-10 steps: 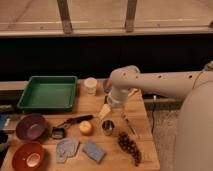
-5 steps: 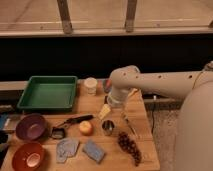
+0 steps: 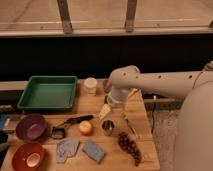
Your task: Place grapes in purple bowl
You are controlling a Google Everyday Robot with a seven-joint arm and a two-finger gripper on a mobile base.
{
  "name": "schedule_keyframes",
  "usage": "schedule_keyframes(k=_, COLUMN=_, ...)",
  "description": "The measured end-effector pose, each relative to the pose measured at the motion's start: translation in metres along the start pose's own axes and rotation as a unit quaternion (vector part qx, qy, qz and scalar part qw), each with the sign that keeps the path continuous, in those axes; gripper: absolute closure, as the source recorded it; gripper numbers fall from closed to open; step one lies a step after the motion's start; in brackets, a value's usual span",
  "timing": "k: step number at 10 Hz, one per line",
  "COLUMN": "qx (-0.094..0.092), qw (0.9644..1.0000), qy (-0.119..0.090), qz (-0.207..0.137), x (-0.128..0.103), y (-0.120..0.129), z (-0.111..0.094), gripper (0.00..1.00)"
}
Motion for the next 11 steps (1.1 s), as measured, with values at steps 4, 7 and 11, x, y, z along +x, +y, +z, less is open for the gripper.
schedule_keyframes(k=4, qx=0.0, qw=1.0, qy=0.0, qz=0.0, x=0.0, y=0.0, z=0.0, gripper=0.2)
schedule_keyframes(k=7, qx=0.005, qw=1.0, qy=0.001, qz=0.002, x=0.0, y=0.0, z=-0.001, gripper=0.2)
schedule_keyframes(k=11, qx=0.016, qw=0.9981, qy=-0.001, qz=0.059, x=0.026, y=-0.047, z=-0.006, gripper=0.2)
